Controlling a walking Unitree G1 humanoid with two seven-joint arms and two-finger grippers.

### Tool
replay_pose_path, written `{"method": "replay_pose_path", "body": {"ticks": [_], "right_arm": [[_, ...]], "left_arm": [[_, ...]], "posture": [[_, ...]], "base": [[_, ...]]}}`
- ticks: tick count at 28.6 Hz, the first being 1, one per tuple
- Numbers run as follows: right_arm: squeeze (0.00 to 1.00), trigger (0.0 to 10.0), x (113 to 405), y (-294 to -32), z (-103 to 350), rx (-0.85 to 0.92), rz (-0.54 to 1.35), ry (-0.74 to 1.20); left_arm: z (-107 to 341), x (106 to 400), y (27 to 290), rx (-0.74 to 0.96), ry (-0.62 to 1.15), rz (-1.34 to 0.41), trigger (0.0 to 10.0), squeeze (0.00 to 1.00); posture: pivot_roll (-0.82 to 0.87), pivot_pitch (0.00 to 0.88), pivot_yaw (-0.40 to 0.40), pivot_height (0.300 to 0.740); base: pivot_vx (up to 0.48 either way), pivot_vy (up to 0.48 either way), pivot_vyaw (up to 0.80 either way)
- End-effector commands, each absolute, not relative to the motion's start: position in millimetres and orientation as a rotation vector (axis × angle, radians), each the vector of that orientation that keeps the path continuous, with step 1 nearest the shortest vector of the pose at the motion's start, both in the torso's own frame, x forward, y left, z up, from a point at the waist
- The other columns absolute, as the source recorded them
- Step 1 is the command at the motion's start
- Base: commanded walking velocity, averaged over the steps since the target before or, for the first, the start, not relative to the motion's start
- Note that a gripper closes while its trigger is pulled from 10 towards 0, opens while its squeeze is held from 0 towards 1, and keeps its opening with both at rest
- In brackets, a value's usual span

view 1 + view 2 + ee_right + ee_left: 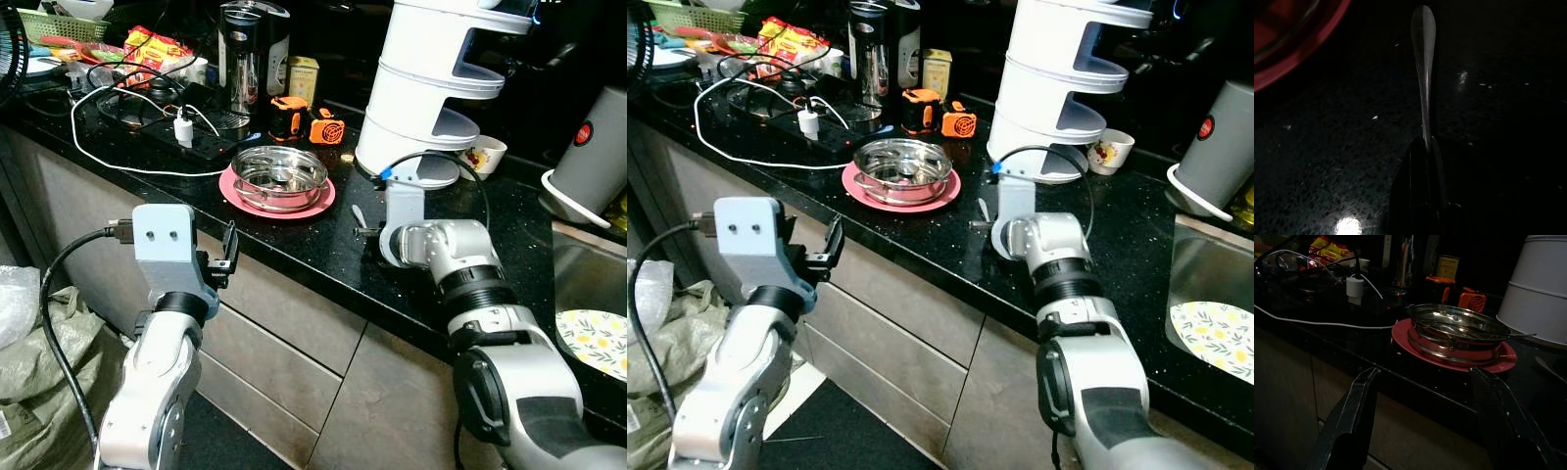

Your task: Kitchen organization

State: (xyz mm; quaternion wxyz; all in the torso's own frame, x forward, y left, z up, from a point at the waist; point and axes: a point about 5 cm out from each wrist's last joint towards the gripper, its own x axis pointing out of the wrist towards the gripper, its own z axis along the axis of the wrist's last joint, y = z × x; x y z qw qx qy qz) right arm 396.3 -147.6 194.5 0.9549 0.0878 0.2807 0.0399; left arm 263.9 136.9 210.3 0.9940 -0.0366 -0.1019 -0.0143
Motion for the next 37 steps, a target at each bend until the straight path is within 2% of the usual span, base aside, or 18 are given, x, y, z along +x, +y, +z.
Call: {"method": "replay_pose_path", "body": {"ticks": [1,2,4,7,10,11,12,13,14,17,20,26,30,36,37], "right_arm": [[0.00,0.0,391.5,-151.1,176.0,0.197,0.061,0.639],[0.00,0.0,396.8,-159.0,188.6,0.299,0.036,0.516],[0.00,0.0,398.1,-161.6,192.2,0.328,0.027,0.481],[0.00,0.0,396.1,-198.9,223.0,0.484,0.069,0.163],[0.00,0.4,393.6,-209.2,230.5,0.576,0.099,0.099],[0.00,0.8,391.8,-211.2,236.2,0.609,0.138,0.059],[0.00,3.2,387.7,-211.6,247.2,0.659,0.219,-0.025],[0.00,3.2,387.7,-211.6,247.2,0.659,0.219,-0.025],[0.00,10.0,380.9,-209.5,257.6,0.717,0.324,-0.110],[0.00,10.0,372.4,-209.6,263.3,0.748,0.395,-0.187],[0.00,10.0,370.0,-216.0,261.9,0.785,0.364,-0.234],[0.00,10.0,373.3,-223.2,255.2,0.735,0.289,-0.212],[0.00,10.0,378.6,-218.6,252.9,0.584,0.231,-0.165],[0.00,10.0,391.6,-196.1,245.5,0.228,0.174,-0.072],[0.00,10.0,391.6,-196.1,245.5,0.228,0.174,-0.072]], "left_arm": [[212.6,263.3,135.0,-0.085,-0.207,-0.037,10.0,0.00],[213.1,263.9,135.1,-0.086,-0.208,-0.038,10.0,0.00],[213.2,264.2,135.2,-0.086,-0.208,-0.039,10.0,0.00],[215.2,267.2,135.4,-0.088,-0.213,-0.048,10.0,0.00],[216.0,268.3,134.8,-0.090,-0.215,-0.052,10.0,0.00],[216.4,268.9,134.4,-0.092,-0.217,-0.055,10.0,0.00],[217.0,269.9,133.4,-0.095,-0.219,-0.063,10.0,0.00],[217.0,269.9,133.4,-0.095,-0.219,-0.063,10.0,0.00],[218.7,270.9,131.5,-0.096,-0.226,-0.085,10.0,0.00],[224.8,272.7,130.1,-0.105,-0.258,-0.119,10.0,0.00],[232.3,275.1,128.9,-0.116,-0.290,-0.143,10.0,0.00],[237.4,276.0,119.1,-0.136,-0.314,-0.210,10.0,0.00],[239.6,277.3,118.6,-0.136,-0.320,-0.219,10.0,0.00],[239.4,279.3,118.8,-0.131,-0.320,-0.219,10.0,0.00],[239.4,279.3,118.8,-0.131,-0.320,-0.219,10.0,0.00]], "posture": [[0.04,0.000,-0.131,0.740],[0.04,0.000,-0.126,0.740],[0.04,0.000,-0.126,0.740],[0.03,0.000,-0.116,0.740],[0.03,0.000,-0.115,0.740],[0.03,0.000,-0.111,0.740],[0.03,0.000,-0.108,0.740],[0.03,0.000,-0.108,0.740],[0.03,0.000,-0.105,0.740],[0.02,0.000,-0.098,0.740],[0.02,0.000,-0.092,0.740],[0.02,0.000,-0.085,0.740],[0.02,0.000,-0.085,0.740],[0.04,0.000,-0.090,0.740],[0.04,0.000,-0.090,0.740]], "base": [[0.000,0.000,0.00],[0.000,0.000,0.00],[0.000,0.000,0.00],[0.000,0.000,0.00],[0.000,0.000,0.00],[0.000,0.000,0.00],[0.000,0.000,0.00],[0.000,0.000,0.00],[0.000,0.000,0.00],[0.000,0.000,0.00],[0.000,0.000,-0.73],[0.000,0.000,-0.72],[0.000,0.000,-0.71],[0.000,0.000,-0.70],[0.000,0.000,-0.69]]}}
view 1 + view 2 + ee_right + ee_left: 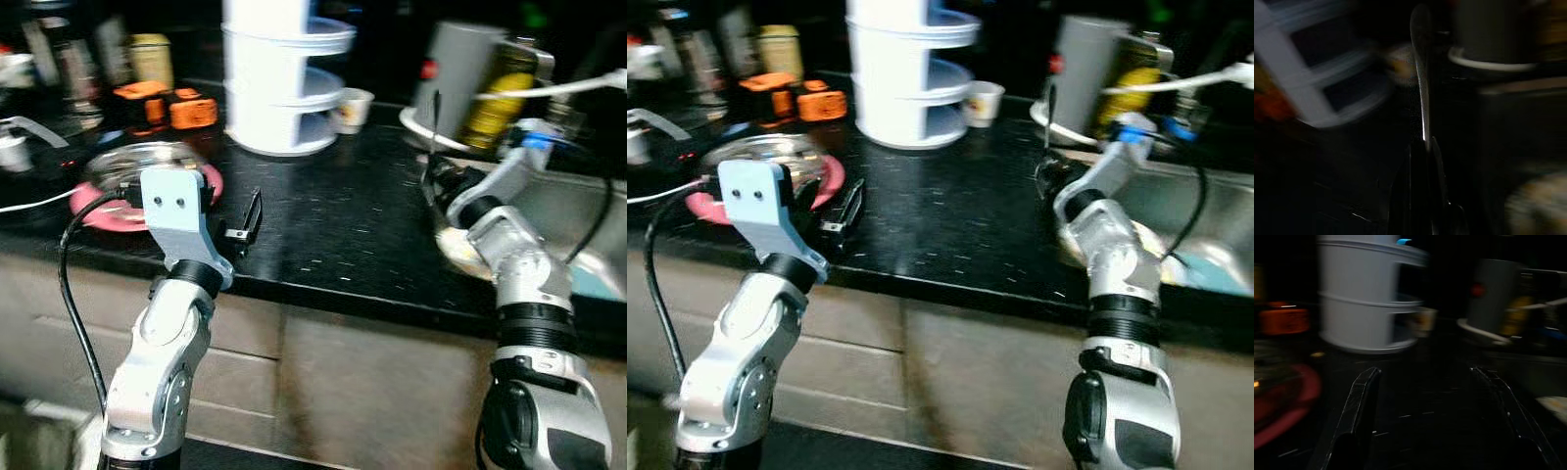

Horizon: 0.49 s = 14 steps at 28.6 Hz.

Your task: Kitchen organization

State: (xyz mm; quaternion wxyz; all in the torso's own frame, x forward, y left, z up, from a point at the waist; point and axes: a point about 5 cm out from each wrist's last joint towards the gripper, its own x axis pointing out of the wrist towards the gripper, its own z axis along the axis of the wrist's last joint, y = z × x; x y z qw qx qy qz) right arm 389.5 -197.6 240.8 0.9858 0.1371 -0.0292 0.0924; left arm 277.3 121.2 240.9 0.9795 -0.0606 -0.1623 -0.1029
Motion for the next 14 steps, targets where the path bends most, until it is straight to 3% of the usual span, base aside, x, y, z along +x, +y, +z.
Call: {"method": "replay_pose_path", "body": {"ticks": [1,14], "right_arm": [[0.00,10.0,393.6,-193.4,244.4,0.176,0.162,-0.062],[0.00,10.0,410.1,-152.2,234.6,-0.021,0.150,0.012]], "left_arm": [[239.3,279.4,118.9,-0.129,-0.320,-0.219,10.0,0.00],[247.5,281.5,121.2,-0.098,-0.342,-0.226,10.0,0.00]], "posture": [[0.04,0.000,-0.091,0.740],[0.06,0.000,-0.100,0.740]], "base": [[0.000,0.000,-0.69],[0.000,0.000,-0.68]]}}
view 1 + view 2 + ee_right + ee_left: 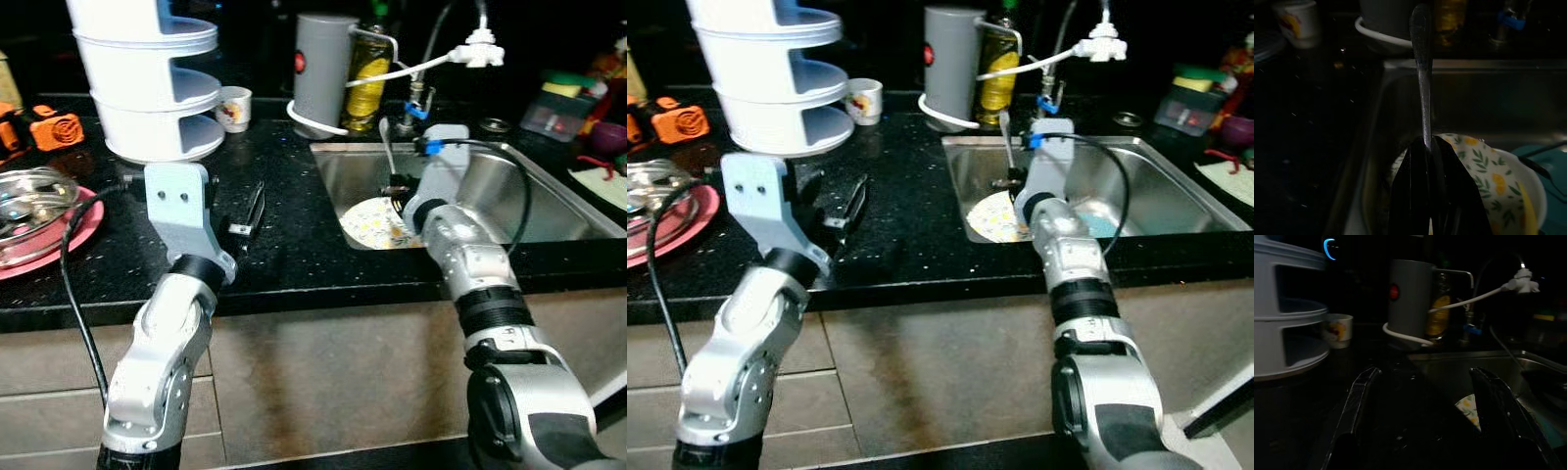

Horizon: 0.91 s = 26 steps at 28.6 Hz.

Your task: Kitchen organization

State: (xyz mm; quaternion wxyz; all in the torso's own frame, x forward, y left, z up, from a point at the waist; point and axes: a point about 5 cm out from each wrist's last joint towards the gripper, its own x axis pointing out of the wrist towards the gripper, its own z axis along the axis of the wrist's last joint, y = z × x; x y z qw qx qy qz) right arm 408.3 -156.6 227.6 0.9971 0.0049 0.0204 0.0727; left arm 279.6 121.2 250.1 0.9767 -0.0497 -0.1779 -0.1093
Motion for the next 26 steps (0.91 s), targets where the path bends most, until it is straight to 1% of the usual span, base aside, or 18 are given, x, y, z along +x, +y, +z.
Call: {"method": "replay_pose_path", "body": {"ticks": [1,3,10,19,21,25,26], "right_arm": [[0.00,10.0,411.5,-147.6,234.5,-0.050,0.154,0.015],[0.00,10.0,414.2,-142.3,234.6,-0.105,0.141,0.021],[0.00,10.0,418.9,-142.1,237.5,-0.135,0.105,0.037],[0.00,10.0,420.2,-132.5,234.2,-0.195,0.128,0.056],[0.00,10.0,420.6,-127.0,232.5,-0.207,0.140,0.063],[0.00,10.0,421.0,-119.5,229.2,-0.239,0.148,0.081],[0.00,10.0,420.6,-112.1,226.2,-0.287,0.163,0.090]], "left_arm": [[247.9,282.1,121.0,-0.098,-0.343,-0.227,10.0,0.00],[249.1,281.7,119.4,-0.098,-0.345,-0.231,10.0,0.00],[249.1,278.7,116.3,-0.099,-0.339,-0.238,10.0,0.00],[248.2,280.0,115.4,-0.092,-0.328,-0.231,10.0,0.00],[248.4,280.2,115.0,-0.092,-0.328,-0.231,10.0,0.00],[248.5,280.2,115.0,-0.094,-0.326,-0.230,10.0,0.00],[248.2,280.2,115.1,-0.095,-0.325,-0.230,10.0,0.00]], "posture": [[0.06,0.000,-0.100,0.740],[0.07,0.000,-0.104,0.740],[0.08,0.000,-0.111,0.740],[0.07,0.000,-0.111,0.740],[0.08,0.000,-0.111,0.740],[0.07,0.000,-0.111,0.740],[0.07,0.000,-0.110,0.740]], "base": [[0.000,0.000,-0.66],[0.000,0.000,-0.63],[0.000,0.000,-0.63],[0.000,0.000,-0.63],[0.000,0.000,-0.61],[0.000,0.000,0.00],[0.000,0.000,0.00]]}}
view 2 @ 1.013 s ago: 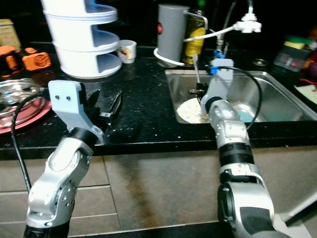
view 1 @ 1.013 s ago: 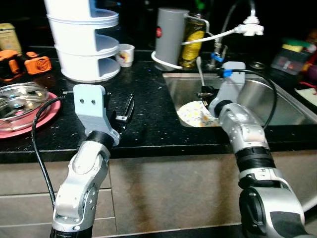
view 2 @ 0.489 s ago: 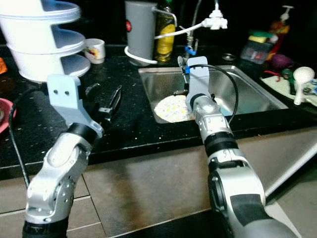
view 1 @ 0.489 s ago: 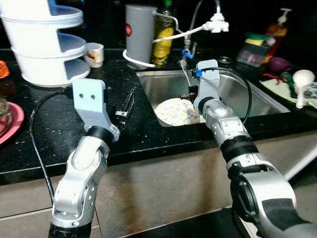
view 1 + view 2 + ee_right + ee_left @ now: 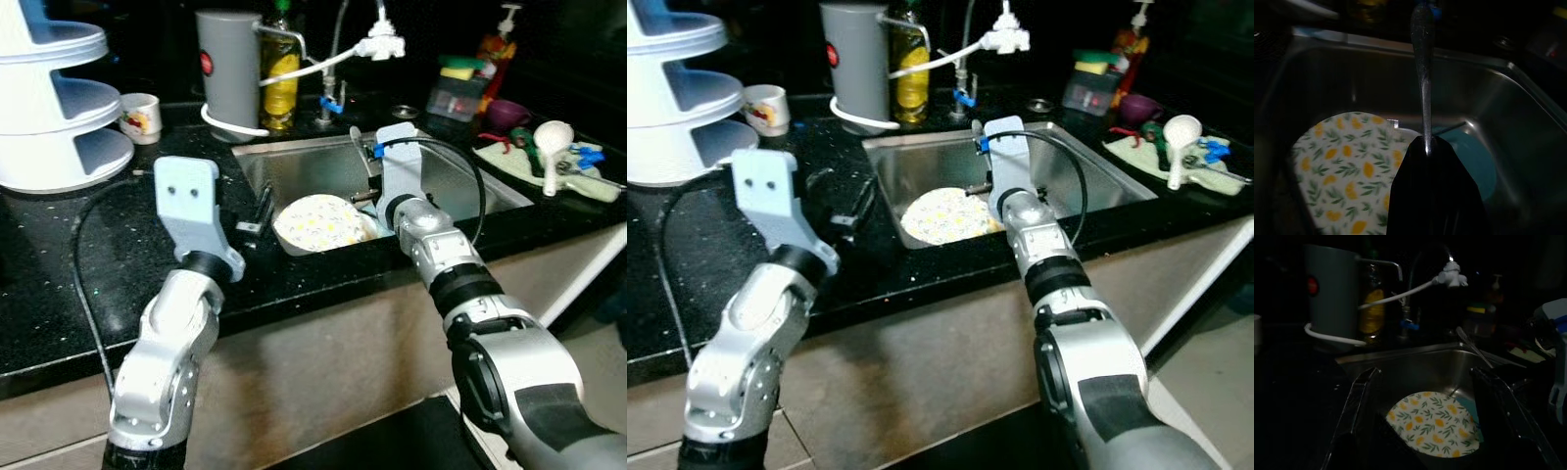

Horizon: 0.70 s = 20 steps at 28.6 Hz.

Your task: Kitchen organization

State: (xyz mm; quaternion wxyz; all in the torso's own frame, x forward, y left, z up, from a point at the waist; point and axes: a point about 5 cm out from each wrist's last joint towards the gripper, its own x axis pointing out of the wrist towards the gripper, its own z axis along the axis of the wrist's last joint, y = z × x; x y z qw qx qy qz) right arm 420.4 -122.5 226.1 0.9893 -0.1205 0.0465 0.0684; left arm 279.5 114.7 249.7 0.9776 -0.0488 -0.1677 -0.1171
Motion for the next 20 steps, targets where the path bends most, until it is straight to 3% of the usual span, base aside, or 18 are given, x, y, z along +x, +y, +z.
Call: {"method": "replay_pose_path", "body": {"ticks": [1,3,6,10,11,12,20], "right_arm": [[0.00,10.0,418.8,-96.3,223.5,-0.347,0.212,0.079],[0.00,10.0,418.8,-96.3,223.5,-0.347,0.212,0.079],[0.00,10.0,410.5,-57.0,214.5,-0.429,0.360,0.053],[0.00,10.0,407.7,-49.0,208.7,-0.450,0.388,0.062],[0.58,10.0,407.9,-50.7,205.1,-0.449,0.373,0.085],[0.65,10.0,409.2,-56.4,203.1,-0.464,0.330,0.096],[0.65,10.0,414.9,-86.4,199.8,-0.505,0.167,0.133]], "left_arm": [[247.5,280.3,115.1,-0.095,-0.322,-0.228,10.0,0.00],[247.5,280.3,115.1,-0.095,-0.322,-0.228,10.0,0.00],[246.1,280.7,114.7,-0.096,-0.316,-0.225,10.0,0.00],[245.8,281.1,114.8,-0.096,-0.315,-0.224,10.0,0.00],[245.9,281.4,115.1,-0.096,-0.315,-0.223,10.0,0.00],[246.0,281.7,115.5,-0.095,-0.316,-0.222,10.0,0.00],[245.3,281.7,116.2,-0.094,-0.316,-0.221,10.0,0.00]], "posture": [[0.07,0.000,-0.110,0.740],[0.07,0.000,-0.110,0.740],[0.07,0.000,-0.110,0.740],[0.07,0.000,-0.111,0.740],[0.07,0.000,-0.112,0.740],[0.08,0.000,-0.113,0.740],[0.07,0.000,-0.111,0.740]], "base": [[0.000,0.000,0.00],[0.000,0.000,0.00],[0.000,0.000,0.00],[0.000,0.000,0.00],[0.000,0.000,0.00],[0.000,0.000,0.00],[0.000,0.000,0.00]]}}
